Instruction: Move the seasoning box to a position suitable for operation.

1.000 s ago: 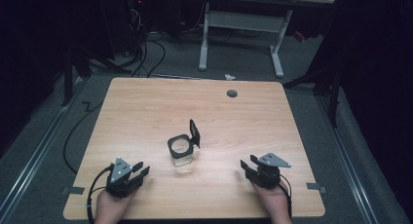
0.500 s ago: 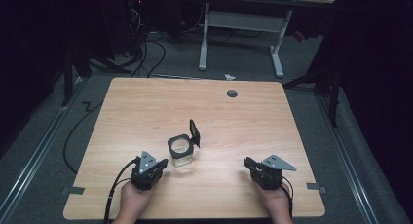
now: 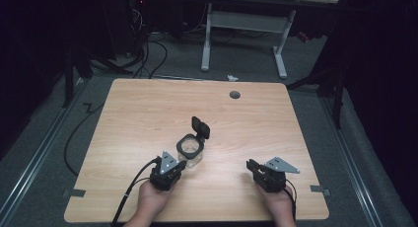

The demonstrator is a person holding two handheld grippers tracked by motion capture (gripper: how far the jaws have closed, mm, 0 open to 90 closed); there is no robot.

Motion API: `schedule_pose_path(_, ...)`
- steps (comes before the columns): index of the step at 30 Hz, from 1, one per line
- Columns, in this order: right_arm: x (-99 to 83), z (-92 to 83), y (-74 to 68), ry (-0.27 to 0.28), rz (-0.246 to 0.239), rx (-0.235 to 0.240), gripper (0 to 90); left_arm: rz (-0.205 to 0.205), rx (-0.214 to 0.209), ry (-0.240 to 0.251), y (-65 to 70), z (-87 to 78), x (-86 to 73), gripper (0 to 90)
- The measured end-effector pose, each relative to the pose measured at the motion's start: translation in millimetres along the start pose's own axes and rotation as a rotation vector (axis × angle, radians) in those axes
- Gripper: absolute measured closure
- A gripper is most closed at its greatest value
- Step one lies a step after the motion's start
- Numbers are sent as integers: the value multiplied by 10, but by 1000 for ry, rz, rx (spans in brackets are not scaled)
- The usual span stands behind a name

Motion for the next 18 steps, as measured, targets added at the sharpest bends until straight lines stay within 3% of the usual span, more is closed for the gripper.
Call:
schedule_pose_path(2,0,-1,6,0,-2,0,808,5,-12,5,57,28,-10,900)
schedule_pose_path(4,-6,-3,11,-2,5,0,811,6,-4,17,31,-1,5,900)
schedule_pose_path(6,-10,-8,18,-2,6,5,817,3,24,35,-77,-50,39,900)
schedule_pose_path(9,-9,-21,24,1,8,9,829,-30,101,68,-387,-106,160,900)
schedule_pose_path(11,-10,-23,23,2,7,8,836,-22,133,84,-515,-73,234,900)
schedule_pose_path(14,-12,-20,14,0,2,9,848,-19,144,83,-598,39,286,900)
schedule_pose_path(18,-12,-13,17,-3,10,4,852,-25,137,86,-608,149,304,900)
Point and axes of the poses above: each handheld gripper's, and its own axes: z roughly forward along the jaws, x roughly out of its top, y roughly to its right, the point moved 9 cm from there along z, roughly forward along the jaws, and after that the axes turned 7 degrees about -x, right-handed, at the moved point
